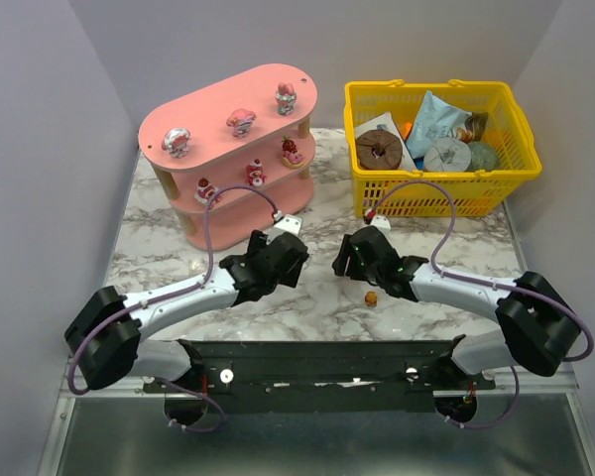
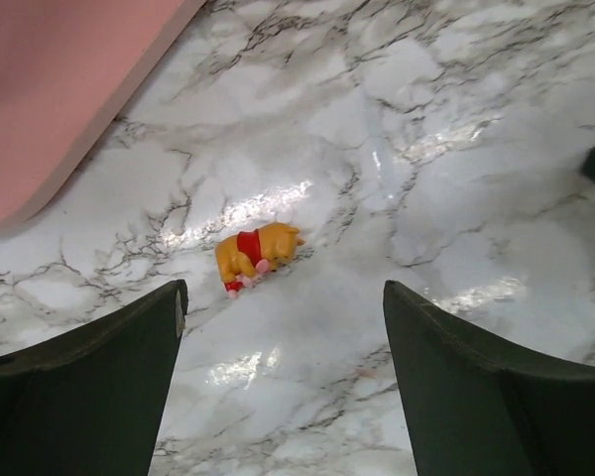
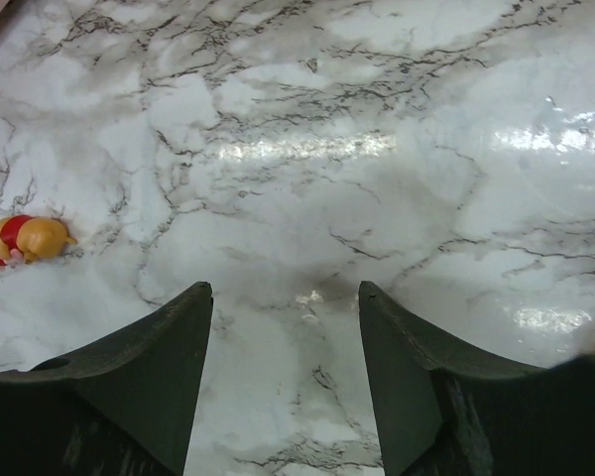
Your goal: Place and organize the plastic toys onto the shelf
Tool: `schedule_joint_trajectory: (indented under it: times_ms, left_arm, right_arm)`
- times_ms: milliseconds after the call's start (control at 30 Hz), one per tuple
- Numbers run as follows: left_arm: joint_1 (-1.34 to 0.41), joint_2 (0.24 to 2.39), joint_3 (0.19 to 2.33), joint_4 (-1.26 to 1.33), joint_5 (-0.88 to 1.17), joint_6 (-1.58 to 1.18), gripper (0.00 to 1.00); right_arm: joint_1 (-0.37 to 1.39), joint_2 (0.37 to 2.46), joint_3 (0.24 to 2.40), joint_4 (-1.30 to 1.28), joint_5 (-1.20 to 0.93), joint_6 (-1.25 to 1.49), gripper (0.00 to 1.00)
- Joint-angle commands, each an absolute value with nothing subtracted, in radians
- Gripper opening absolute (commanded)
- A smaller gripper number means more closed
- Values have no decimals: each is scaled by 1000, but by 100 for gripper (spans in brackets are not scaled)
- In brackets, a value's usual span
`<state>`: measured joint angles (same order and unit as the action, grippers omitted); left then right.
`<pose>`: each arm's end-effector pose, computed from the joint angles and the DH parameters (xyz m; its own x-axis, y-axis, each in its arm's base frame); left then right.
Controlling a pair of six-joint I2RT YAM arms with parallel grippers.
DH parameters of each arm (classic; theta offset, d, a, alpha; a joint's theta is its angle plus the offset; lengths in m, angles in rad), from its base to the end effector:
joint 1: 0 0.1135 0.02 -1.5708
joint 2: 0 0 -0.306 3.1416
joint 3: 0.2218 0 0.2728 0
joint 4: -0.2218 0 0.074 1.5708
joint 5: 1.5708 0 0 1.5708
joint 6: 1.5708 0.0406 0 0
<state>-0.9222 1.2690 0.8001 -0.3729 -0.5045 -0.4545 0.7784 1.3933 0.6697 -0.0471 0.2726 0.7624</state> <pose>0.1766 -0.2006 0.2572 -0.6257 0.1892 -0.7568 0.2543 0.9666 0.0315 0.2115 0.1932 0.2047 -0.7308 0.2136 -0.6484 -0.0470 0.9318 0.3599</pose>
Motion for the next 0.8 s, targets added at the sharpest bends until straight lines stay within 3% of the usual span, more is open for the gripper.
schedule_joint_trajectory:
  times_ms: [0,300,767]
  left_arm:
    - [-925,1371,801,-360,-610,-411,86]
    - [-922,1566,877,-377,-637,-457,78]
    - [-859,1575,816,-275,-614,-610,68]
  right_arm:
    - [739,1353,626,-60,215,749,69]
    - [713,1342,603,-58,189,744,69]
    - [704,1365,598,-49,183,741,69]
